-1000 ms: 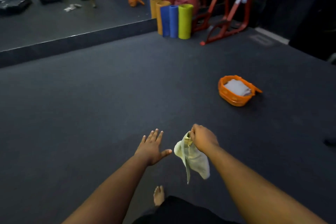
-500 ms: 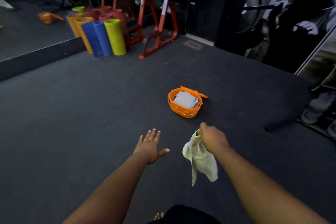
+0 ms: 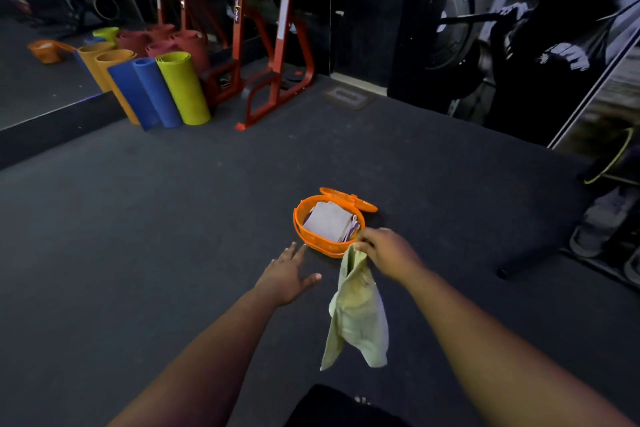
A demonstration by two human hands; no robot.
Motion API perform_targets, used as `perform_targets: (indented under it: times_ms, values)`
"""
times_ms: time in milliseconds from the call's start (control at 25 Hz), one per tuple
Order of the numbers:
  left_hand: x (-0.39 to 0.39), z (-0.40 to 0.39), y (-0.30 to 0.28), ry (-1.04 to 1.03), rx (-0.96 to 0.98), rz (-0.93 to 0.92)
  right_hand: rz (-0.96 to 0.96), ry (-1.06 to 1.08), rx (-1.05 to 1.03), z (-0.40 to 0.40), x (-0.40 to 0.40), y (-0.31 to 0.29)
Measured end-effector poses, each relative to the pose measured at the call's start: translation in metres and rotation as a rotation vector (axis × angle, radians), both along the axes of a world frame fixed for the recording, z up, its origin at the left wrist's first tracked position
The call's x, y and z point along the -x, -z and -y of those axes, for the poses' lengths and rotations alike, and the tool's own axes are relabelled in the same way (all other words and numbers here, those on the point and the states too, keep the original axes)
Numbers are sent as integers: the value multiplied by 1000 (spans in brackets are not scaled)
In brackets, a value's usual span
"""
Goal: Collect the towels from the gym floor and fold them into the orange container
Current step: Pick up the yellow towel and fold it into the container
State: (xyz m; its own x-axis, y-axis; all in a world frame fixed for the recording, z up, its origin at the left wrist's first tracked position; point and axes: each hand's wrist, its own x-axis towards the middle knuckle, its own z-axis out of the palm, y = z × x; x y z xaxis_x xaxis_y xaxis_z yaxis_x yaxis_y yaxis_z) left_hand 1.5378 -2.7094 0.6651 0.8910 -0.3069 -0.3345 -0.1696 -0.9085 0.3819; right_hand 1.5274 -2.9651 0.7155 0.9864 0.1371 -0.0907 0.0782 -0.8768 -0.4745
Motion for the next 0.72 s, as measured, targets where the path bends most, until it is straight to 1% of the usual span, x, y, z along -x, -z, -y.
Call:
perform_targets:
  times_ms: [160, 280, 360, 440, 520, 560, 640, 720]
  values:
    - [-59, 31, -1, 14, 140, -47, -35, -199, -37, 2, -70, -14]
    - [-104, 51, -13, -29, 305, 7, -80, -292, 25, -3, -117, -27]
    - [-137, 54, -17, -91, 422, -2, -50, -233, -10, -4, -141, -28]
    - [-170, 49, -16, -219, 597, -106, 29, -70, -184, -7, -157, -17]
    - [-204, 41, -17, -314, 733, -126, 33, 73, -334, -13, -167, 3]
    - [-220, 37, -21, -318, 758, -96, 15, 116, -349, -21, -171, 12]
    - [-247, 29, -33, -242, 790, -42, -32, 175, -329, -45, -179, 25]
    - [-270, 18, -42, -157, 748, -6, 16, 278, -371, -76, -194, 28]
